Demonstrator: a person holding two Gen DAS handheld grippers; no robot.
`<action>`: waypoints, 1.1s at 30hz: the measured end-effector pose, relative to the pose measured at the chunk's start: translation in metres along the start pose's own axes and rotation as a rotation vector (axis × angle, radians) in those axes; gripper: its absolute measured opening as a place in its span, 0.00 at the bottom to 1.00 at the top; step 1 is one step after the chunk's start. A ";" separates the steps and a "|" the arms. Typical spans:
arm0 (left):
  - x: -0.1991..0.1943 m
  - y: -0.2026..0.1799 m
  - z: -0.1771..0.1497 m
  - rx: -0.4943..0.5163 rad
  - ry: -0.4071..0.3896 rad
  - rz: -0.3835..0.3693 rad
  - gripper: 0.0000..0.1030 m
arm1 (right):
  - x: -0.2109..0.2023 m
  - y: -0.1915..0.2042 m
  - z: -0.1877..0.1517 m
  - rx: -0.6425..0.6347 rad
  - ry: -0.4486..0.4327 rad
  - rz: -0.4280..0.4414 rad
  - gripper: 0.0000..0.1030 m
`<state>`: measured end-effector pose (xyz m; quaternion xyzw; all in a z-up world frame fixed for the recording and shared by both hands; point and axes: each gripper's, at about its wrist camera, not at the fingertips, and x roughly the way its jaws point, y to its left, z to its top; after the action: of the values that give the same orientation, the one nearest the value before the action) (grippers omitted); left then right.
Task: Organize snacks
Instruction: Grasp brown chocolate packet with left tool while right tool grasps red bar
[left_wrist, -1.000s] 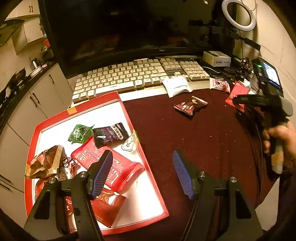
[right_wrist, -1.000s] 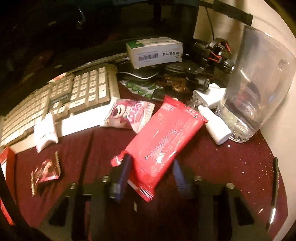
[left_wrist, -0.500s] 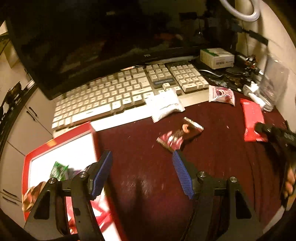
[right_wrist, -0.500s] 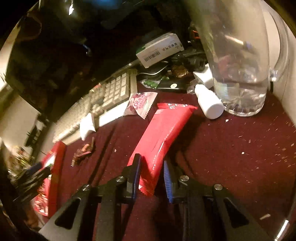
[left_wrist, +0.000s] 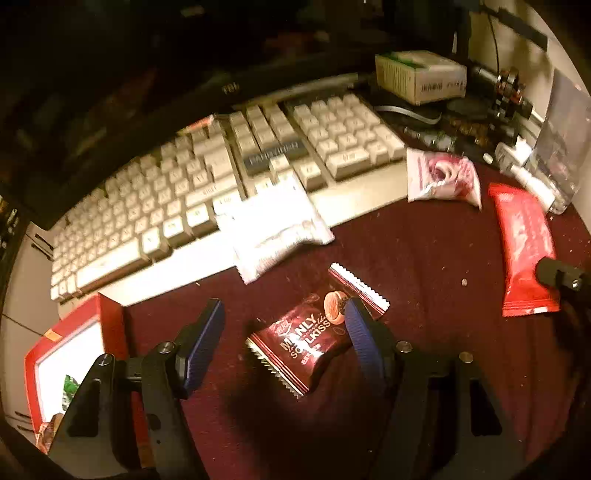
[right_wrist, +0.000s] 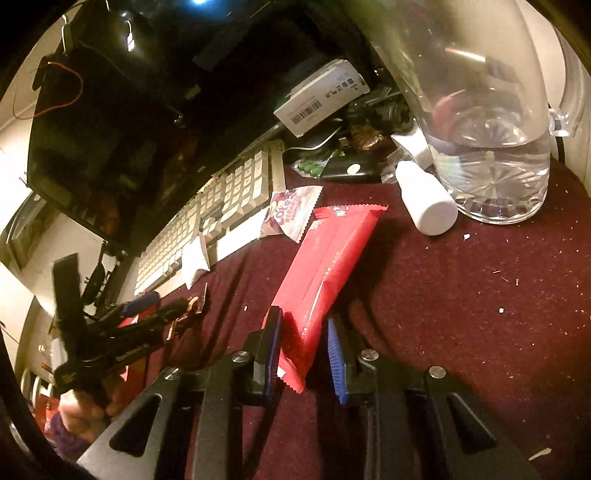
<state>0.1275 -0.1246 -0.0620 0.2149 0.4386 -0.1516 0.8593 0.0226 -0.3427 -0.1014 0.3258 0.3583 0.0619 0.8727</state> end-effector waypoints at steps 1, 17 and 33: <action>0.001 0.001 0.000 -0.003 -0.006 -0.010 0.67 | 0.000 0.000 0.000 0.001 0.000 0.001 0.24; 0.003 -0.009 -0.008 -0.035 -0.019 -0.158 0.32 | 0.006 0.005 0.001 -0.001 -0.025 -0.040 0.23; -0.041 0.018 -0.034 -0.147 -0.106 -0.187 0.09 | -0.008 0.012 0.000 -0.040 -0.095 0.090 0.13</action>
<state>0.0889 -0.0889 -0.0418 0.1010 0.4204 -0.2096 0.8770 0.0181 -0.3362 -0.0900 0.3266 0.3004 0.0926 0.8914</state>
